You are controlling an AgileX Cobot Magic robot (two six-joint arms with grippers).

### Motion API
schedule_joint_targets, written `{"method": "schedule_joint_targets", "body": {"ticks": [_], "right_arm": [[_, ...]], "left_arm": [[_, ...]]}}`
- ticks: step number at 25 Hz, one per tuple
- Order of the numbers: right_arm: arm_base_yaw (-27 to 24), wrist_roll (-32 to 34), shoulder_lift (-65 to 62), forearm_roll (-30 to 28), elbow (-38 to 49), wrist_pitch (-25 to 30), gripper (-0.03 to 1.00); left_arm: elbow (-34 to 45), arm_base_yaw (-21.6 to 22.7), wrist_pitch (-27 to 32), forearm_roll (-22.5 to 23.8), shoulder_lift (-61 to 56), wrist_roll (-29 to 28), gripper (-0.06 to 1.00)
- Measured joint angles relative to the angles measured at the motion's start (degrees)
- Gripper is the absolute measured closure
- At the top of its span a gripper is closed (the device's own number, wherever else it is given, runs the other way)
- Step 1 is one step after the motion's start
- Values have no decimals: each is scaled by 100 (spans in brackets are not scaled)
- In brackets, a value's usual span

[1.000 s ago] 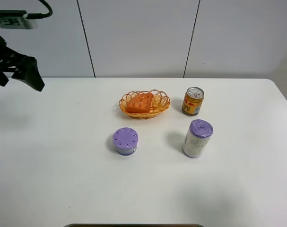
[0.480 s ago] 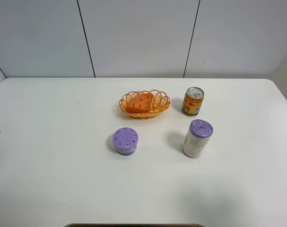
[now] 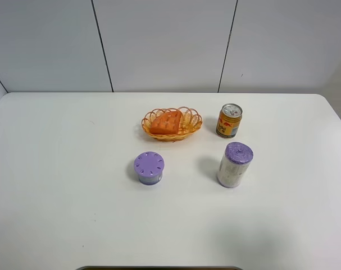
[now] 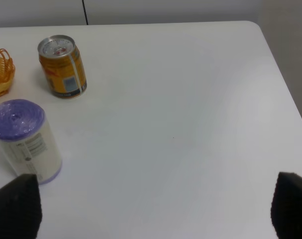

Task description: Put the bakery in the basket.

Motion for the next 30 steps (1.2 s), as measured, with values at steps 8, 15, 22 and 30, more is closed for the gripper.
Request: {"method": "schedule_joint_targets", "body": {"ticks": [8,15,22,30], "right_arm": [[0,0,0,0,0,0,6],[0,0,0,0,0,0,6],[0,0,0,0,0,0,6],[0,0,0,0,0,0,6]], "left_arm": [[694,0,-352,96,-1833,-98,-4],[702,0,-408,5,-2244,96,-4],[702,0,-408,-29,-2246,174,-4],[702,0,-408,-30,-2246,174,-4]]}}
